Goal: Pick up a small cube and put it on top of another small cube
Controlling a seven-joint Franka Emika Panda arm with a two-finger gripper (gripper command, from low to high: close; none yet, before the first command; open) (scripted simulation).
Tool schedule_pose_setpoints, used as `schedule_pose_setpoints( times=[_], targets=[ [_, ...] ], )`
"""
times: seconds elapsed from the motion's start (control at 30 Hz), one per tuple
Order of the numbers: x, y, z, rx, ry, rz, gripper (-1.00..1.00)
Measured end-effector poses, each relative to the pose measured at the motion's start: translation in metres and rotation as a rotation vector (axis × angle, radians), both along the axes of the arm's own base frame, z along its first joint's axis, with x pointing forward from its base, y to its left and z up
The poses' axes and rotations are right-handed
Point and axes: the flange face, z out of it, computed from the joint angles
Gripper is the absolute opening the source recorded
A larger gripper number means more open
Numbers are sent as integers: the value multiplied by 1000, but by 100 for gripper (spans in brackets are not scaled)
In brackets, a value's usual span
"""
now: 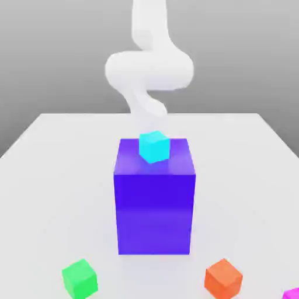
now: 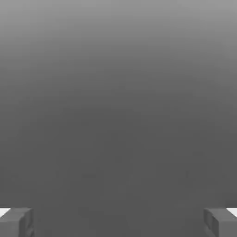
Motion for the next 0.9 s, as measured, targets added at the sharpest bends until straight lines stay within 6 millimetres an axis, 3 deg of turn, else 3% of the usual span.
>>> schedule_pose_setpoints(
  times=[0.23,0.47,0.7,0.9],
  targets=[
    [81,47,-76,32,165,80,0],
    [137,106,-171,31,326,145,0],
    [165,177,-281,-5,483,209,0],
    [169,223,-384,-58,610,235,0]
  ],
)
